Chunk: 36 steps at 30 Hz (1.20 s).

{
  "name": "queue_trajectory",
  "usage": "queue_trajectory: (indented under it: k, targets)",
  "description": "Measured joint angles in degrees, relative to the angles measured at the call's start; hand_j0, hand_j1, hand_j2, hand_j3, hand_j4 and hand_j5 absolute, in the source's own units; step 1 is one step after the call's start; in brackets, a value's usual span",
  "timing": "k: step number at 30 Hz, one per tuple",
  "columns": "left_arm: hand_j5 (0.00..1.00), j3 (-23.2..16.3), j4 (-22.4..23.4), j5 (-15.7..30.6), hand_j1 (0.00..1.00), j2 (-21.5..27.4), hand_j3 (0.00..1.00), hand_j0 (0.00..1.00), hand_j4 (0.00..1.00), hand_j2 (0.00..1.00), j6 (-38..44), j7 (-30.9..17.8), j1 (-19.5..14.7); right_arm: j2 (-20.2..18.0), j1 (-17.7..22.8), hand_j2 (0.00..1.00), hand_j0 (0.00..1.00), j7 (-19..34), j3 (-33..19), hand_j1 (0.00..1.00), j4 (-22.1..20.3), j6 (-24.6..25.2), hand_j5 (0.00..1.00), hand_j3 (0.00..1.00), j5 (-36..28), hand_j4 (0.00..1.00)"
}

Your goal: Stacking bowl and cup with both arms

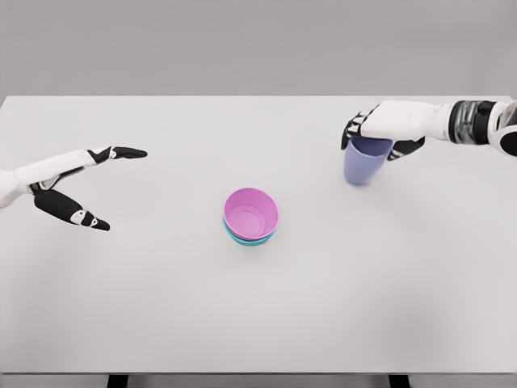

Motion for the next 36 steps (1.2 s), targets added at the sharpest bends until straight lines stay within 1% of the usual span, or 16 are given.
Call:
queue_trajectory:
  k: [8, 11, 16, 18, 22, 24, 28, 32, 36]
  targets:
    - [1.0, 0.06, 0.62, 0.02, 1.0, -0.35, 1.0, 1.0, 1.0, 1.0, 0.0, 0.0, -0.09, -0.05, -0.35, 0.56, 0.56, -0.18, -1.45, 0.56, -3.71, -0.1, 0.56, 0.56, -1.24, 0.56]
    - [1.0, 0.07, 0.62, 0.06, 1.0, -0.37, 1.0, 1.0, 1.0, 1.0, 0.0, 0.0, -0.09, -0.26, -0.35, 0.57, 0.57, -0.17, -2.73, 0.57, -6.16, -0.12, 0.57, 0.57, -2.42, 0.57]
    - [1.0, 0.09, 0.58, 0.1, 1.0, -0.39, 1.0, 1.0, 1.0, 1.0, 0.0, 0.0, -0.09, -1.35, 0.09, 0.58, 0.58, -0.16, -3.54, 0.58, -13.0, -0.13, 0.58, 0.58, -5.85, 0.58]
    - [1.0, 0.09, 0.52, 0.11, 1.0, -0.39, 1.0, 1.0, 1.0, 1.0, 0.0, 0.0, -0.09, -2.8, 0.44, 0.59, 0.59, -0.16, -4.06, 0.59, -16.79, -0.14, 0.59, 0.59, -7.48, 0.59]
    - [1.0, 0.1, 0.38, 0.11, 1.0, -0.39, 1.0, 1.0, 1.0, 1.0, 0.0, 0.0, 0.0, -6.07, 2.72, 0.6, 0.6, -0.05, -5.19, 0.6, -24.91, -0.09, 0.6, 0.6, -10.02, 0.6]
    - [1.0, 0.1, 0.37, 0.11, 1.0, -0.39, 1.0, 1.0, 1.0, 1.0, 0.0, 0.0, 0.0, -6.82, 3.43, 0.6, 0.6, -0.03, -5.24, 0.6, -27.56, -0.08, 0.6, 0.6, -11.0, 0.6]
    - [1.0, 0.1, 0.45, 0.11, 1.0, -0.39, 1.0, 1.0, 1.0, 1.0, 0.0, 0.0, 0.0, -6.66, 4.22, 0.6, 0.6, -0.03, -4.95, 0.6, -29.63, -0.08, 0.6, 0.6, -12.01, 0.6]
    - [1.0, 0.1, 0.52, 0.11, 1.0, -0.49, 1.0, 1.0, 1.0, 1.0, 0.0, 0.0, 0.0, -4.43, 4.13, 0.6, 0.6, -0.04, -3.26, 0.6, -30.17, -0.08, 0.6, 0.6, -12.25, 0.6]
    - [1.0, 0.1, 0.54, 0.11, 1.0, -0.54, 1.0, 1.0, 1.0, 1.0, 0.0, 0.0, 0.0, -3.02, 4.13, 0.6, 0.6, -0.04, -2.56, 0.6, -30.32, -0.07, 0.6, 0.6, -12.35, 0.6]
